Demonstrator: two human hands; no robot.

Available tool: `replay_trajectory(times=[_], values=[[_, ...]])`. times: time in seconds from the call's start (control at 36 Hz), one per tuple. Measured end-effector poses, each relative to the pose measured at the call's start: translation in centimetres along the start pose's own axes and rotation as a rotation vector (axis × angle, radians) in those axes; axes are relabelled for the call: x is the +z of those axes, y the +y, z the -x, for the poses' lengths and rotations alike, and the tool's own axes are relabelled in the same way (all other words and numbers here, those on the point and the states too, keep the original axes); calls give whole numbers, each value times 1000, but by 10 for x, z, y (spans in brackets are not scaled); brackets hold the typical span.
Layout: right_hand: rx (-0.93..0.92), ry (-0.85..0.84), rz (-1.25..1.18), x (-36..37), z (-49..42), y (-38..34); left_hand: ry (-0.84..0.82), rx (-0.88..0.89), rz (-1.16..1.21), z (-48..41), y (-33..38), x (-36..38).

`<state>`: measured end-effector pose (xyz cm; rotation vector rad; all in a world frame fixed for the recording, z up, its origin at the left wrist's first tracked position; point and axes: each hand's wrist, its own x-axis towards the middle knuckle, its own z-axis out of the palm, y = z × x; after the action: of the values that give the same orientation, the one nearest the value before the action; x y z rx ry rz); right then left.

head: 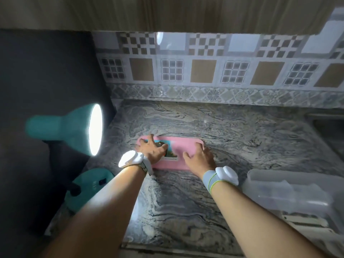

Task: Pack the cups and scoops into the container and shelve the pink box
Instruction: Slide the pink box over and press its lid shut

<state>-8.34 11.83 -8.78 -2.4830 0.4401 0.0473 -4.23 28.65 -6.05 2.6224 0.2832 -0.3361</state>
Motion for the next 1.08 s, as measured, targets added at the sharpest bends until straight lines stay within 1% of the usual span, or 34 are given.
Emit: replay_trajectory(times=[0.11, 0.22, 0.31, 0.36, 0.47, 0.67, 0.83, 1.08], values=[[15, 23, 29, 4, 2, -3, 63, -20, -1, -2, 3, 3], [11, 7, 23, 3, -1, -1, 128, -62, 14, -2, 0, -1], [-1, 12, 48, 3, -2, 2, 102, -90, 25, -5, -6, 3], [-3, 20, 63, 4, -2, 4, 84, -93, -11, -8, -10, 6], [6, 33, 49, 7, -5, 3, 110, -76, -50, -9, -11, 3], [40, 80, -19, 1, -9, -6, 141, -98, -70, -2, 2, -12], [-1, 108, 0, -29, 1, -15, 211, -161, -12, 27, 28, -36], [-87, 188, -30, -93, 32, -2, 277, -103, 41, 88, 52, -47]])
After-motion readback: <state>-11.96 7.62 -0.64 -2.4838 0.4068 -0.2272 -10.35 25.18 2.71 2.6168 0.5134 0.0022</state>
